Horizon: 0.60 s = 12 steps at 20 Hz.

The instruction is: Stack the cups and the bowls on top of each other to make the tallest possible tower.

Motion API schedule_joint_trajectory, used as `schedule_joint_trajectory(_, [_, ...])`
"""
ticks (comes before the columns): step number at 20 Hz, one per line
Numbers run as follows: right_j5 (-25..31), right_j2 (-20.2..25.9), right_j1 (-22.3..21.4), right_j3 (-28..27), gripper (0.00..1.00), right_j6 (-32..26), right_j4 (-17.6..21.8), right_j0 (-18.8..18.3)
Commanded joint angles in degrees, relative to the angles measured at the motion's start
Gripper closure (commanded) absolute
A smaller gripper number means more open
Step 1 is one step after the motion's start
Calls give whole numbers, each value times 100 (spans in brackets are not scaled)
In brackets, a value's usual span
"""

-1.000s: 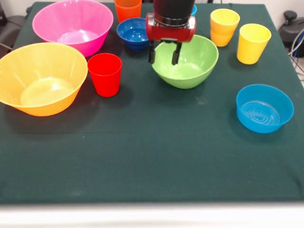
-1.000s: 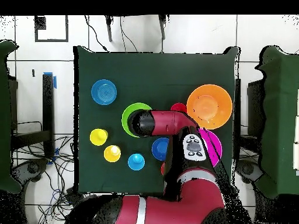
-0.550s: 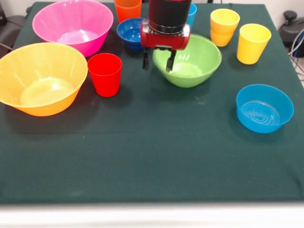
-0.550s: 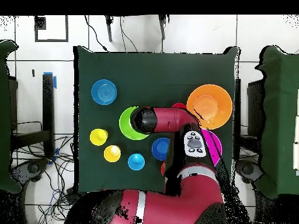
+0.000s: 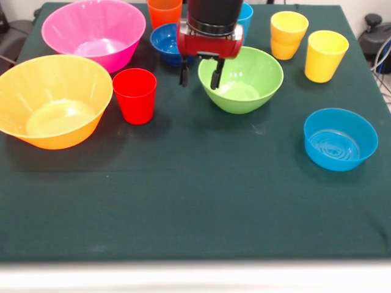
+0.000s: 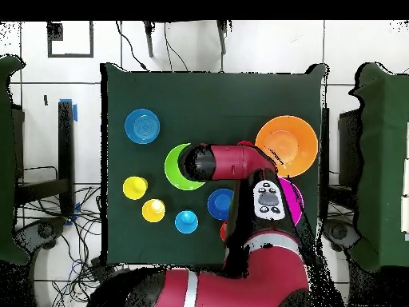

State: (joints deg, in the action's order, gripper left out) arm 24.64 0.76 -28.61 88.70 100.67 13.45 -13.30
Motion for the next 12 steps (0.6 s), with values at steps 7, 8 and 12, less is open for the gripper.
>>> schedule_joint_trajectory(7, [8, 396, 151, -170, 0, 72, 304, 120])
schedule_joint_trajectory(8, [-57, 388, 194, -171, 0, 103, 314, 134])
schedule_joint_trajectory(12, [-275, 370, 416, -219, 0, 209, 333, 173])
